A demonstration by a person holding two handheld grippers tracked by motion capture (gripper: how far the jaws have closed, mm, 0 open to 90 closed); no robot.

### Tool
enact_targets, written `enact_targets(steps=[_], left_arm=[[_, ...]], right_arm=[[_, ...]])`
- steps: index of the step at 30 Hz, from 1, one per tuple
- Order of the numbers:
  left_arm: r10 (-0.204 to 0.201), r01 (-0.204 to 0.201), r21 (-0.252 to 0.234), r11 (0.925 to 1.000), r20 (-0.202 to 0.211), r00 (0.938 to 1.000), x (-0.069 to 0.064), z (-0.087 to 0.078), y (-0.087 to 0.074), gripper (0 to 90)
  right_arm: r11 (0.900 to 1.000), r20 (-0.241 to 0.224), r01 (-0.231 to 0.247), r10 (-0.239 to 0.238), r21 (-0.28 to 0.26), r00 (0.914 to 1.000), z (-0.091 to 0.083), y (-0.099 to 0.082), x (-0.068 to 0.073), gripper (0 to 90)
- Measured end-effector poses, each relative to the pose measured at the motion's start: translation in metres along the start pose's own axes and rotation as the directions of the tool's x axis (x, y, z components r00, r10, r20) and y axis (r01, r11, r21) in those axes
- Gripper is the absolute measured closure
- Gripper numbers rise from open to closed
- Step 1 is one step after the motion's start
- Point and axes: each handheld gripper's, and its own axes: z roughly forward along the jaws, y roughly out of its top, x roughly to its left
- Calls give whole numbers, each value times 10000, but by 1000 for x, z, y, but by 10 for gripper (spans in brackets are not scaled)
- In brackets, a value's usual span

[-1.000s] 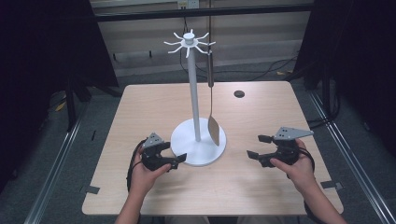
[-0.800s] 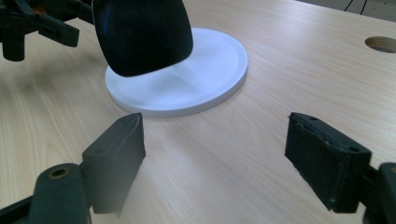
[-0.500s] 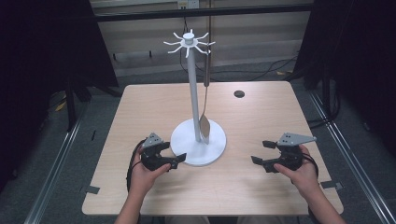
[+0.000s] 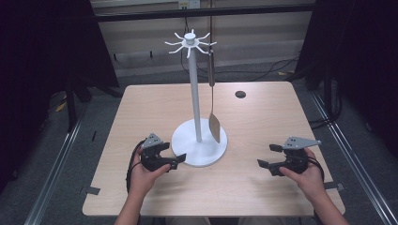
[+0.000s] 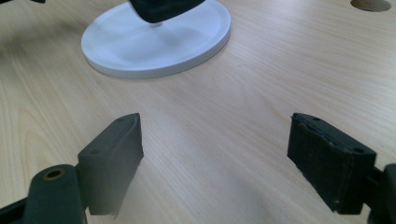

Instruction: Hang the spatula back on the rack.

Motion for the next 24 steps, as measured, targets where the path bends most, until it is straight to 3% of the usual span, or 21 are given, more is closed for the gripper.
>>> enact_targets(steps=[10,24], left_arm=[[-14,14,-63,10000,-18,10000,1,-1,0,116],[-31,31,7,10000,-4,10000,2,1,0,116]], right_arm=[[9991,291,58,-71,424,9996,-2,-8,-5,160],[9981,515,125,-156,601,9985,-6,-12,-11,152]])
